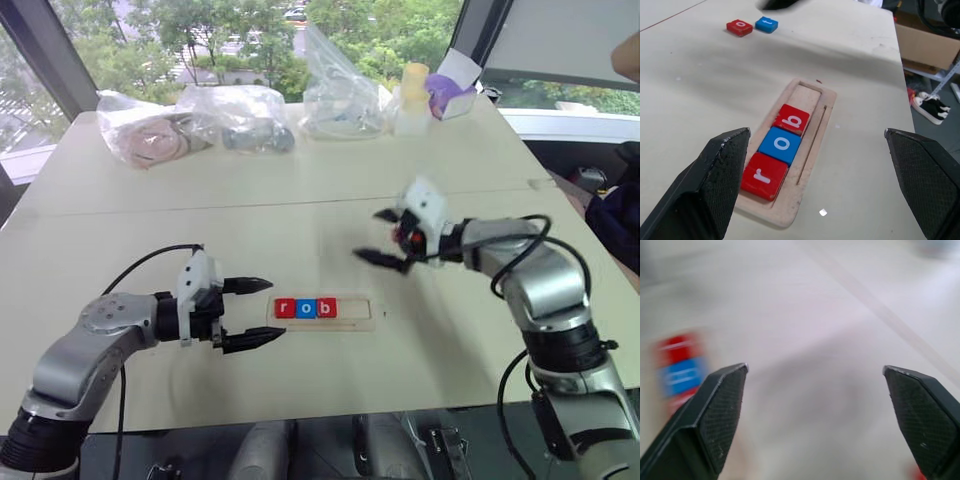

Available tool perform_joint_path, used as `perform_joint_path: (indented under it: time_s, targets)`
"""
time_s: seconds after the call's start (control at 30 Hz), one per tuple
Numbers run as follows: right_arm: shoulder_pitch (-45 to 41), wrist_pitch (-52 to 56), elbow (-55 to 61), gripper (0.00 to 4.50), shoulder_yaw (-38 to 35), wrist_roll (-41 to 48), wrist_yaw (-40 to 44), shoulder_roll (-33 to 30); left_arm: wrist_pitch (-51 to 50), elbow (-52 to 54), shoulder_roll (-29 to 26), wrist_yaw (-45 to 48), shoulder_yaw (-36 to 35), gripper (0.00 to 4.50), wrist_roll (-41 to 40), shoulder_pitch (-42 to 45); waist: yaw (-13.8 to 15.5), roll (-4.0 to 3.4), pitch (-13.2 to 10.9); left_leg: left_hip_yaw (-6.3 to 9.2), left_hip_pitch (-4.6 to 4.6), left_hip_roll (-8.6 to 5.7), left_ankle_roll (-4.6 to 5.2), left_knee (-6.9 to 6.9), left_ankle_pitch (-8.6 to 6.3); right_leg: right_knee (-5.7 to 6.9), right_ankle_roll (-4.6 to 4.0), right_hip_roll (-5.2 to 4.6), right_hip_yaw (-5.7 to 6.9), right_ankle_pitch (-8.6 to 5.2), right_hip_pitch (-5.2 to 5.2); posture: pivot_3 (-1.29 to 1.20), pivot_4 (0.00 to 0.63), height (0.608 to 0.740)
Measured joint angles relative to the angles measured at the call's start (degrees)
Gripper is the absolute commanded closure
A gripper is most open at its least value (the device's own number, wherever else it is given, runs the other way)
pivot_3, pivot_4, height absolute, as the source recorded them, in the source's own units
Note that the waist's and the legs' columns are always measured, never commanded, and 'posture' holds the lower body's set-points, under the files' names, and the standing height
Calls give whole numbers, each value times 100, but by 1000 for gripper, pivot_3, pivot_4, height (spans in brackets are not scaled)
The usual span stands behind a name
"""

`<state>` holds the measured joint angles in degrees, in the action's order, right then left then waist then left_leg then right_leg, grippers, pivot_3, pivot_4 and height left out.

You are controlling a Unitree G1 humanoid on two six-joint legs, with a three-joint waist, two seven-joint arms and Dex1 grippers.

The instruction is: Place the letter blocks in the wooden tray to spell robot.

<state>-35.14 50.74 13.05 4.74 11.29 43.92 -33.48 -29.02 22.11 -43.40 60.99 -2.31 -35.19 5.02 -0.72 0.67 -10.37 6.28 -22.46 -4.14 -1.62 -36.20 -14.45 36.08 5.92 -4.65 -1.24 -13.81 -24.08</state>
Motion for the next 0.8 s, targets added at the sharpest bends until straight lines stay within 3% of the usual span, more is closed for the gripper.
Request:
perform_joint_path:
  time_s: [0.2,0.47,0.8]
  targets:
    - [2,747,-681,28,-191,-553,-1720,838,83,-124,99,4,145,0,98,43,-18,-1,0,-8,-4,1,-3,6,2,6,-4,2,-12,4,-17,0,150,740]
    - [-63,1154,-1118,28,-408,-739,-2910,1557,87,-125,116,0,150,0,102,139,-12,-3,0,-9,-6,-2,-3,5,3,8,-4,11,-11,5,-18,0,150,740]
    - [-230,1266,-1498,28,-737,-726,-3288,1822,75,-106,121,-103,151,0,102,137,-37,-4,0,-9,-4,-1,-3,5,3,11,-3,16,-11,6,-19,0,150,740]
